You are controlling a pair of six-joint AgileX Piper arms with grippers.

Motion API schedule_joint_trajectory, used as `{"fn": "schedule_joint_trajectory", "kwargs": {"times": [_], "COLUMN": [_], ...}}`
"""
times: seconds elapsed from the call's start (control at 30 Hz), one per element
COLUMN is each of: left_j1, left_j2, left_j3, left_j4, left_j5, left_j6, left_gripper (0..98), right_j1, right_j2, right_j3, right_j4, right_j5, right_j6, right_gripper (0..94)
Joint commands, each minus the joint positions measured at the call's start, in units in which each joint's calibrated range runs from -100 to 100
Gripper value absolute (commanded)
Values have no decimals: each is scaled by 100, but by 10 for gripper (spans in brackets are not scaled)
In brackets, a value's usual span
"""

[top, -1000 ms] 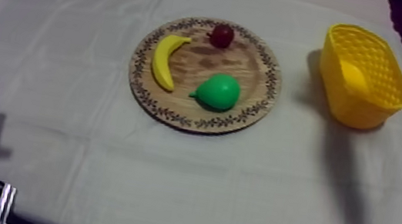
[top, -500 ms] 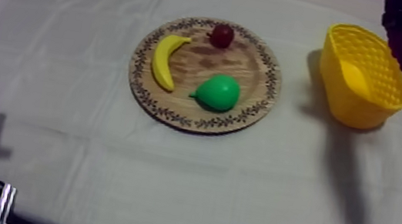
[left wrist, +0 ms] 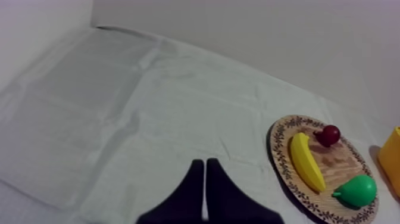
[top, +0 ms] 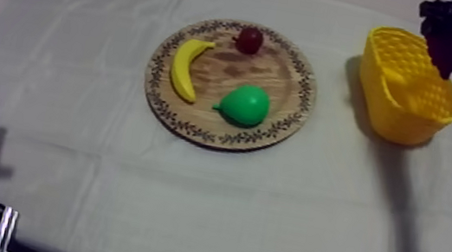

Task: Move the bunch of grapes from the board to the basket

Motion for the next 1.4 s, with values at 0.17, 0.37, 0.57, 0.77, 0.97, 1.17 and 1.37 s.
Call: {"fn": "schedule_joint_trajectory", "kwargs": {"times": [0.17, 0.37, 0.57, 0.77, 0.97, 1.17, 1.37], "left_j1": [-2, -2, -2, -2, -2, -2, -2], "left_j2": [0, 0, 0, 0, 0, 0, 0], "left_j3": [-3, -3, -3, -3, -3, -3, -3], "left_j4": [1, 1, 1, 1, 1, 1, 1], "left_j5": [1, 1, 1, 1, 1, 1, 1], "left_j6": [1, 1, 1, 1, 1, 1, 1], "left_gripper": [1, 1, 1, 1, 1, 1, 1], "right_j1": [160, 244, 254, 251, 241, 233, 205], "right_j2": [857, 1404, 1733, 1989, 2179, 2291, 2317], "right_j3": [-437, -517, -379, -234, -77, 52, 157], "right_j4": [-31, -81, -29, 9, 67, 102, 91], "right_j5": [-122, -360, -622, -794, -967, -1124, -1224], "right_j6": [106, 250, 265, 248, 193, 139, 117], "right_gripper": [288, 290, 288, 285, 284, 281, 279]}}
